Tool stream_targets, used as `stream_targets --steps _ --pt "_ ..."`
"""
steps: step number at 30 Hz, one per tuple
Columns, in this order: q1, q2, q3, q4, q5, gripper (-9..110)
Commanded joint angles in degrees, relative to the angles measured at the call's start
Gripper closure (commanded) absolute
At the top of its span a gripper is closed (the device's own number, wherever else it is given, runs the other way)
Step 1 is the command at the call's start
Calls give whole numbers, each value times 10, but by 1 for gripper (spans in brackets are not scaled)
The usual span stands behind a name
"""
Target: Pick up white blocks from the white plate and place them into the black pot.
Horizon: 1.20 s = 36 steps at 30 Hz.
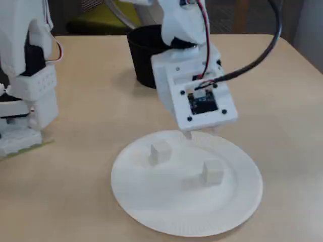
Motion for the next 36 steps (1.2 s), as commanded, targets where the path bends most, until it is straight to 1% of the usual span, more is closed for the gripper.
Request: stream_targets --steps 1,6,22,23,26,27,28,29,33,36 --pt "1 -50 -100 45 -8 76" --pt "7 -149 -214 114 -17 74" --pt "10 -220 -236 121 -24 73" --pt "9 -229 -244 121 -23 74" --pt "8 -264 -282 121 -9 84" --pt "8 -277 -295 121 -2 90" --pt "7 -294 -315 121 8 99" --pt "6 -310 -331 124 13 104" --pt "4 -330 -352 127 4 104" --pt "6 -294 -356 127 6 104"
